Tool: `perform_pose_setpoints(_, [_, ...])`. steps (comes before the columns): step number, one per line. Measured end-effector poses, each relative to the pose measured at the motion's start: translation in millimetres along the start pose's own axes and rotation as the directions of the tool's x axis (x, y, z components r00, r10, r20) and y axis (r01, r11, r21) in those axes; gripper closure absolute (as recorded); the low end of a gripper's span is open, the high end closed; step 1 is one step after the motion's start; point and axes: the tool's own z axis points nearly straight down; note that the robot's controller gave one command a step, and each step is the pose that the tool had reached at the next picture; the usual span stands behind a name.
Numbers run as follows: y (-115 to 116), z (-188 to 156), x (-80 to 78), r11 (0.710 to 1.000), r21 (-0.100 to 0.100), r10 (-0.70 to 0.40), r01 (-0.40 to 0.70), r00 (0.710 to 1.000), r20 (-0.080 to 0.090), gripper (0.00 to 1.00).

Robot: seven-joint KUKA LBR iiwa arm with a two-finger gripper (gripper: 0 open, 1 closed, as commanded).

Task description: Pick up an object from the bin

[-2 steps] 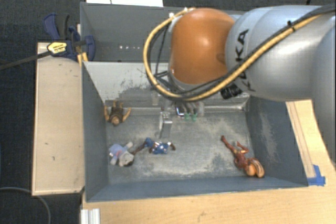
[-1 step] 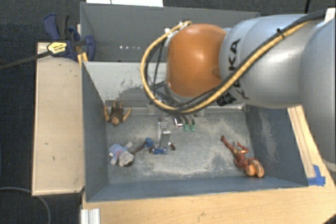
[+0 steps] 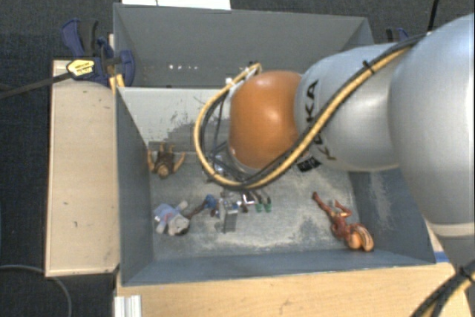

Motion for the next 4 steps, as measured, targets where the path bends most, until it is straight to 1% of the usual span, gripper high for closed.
perform_pose_setpoints(1, [-13,45,-3.2,0.925,0.0,-0.38,0.38,0.925,0.003,1.0])
perform_pose_setpoints(2, [-13,45,-3.2,0.926,-0.001,-0.378,0.378,0.926,0.003,1.0])
perform_pose_setpoints(3, [-14,-76,-10.2,0.939,-0.001,-0.344,0.344,0.939,0.006,1.0])
perform_pose_setpoints(4, [-14,-76,-10.1,0.94,-0.001,-0.342,0.342,0.94,0.005,1.0])
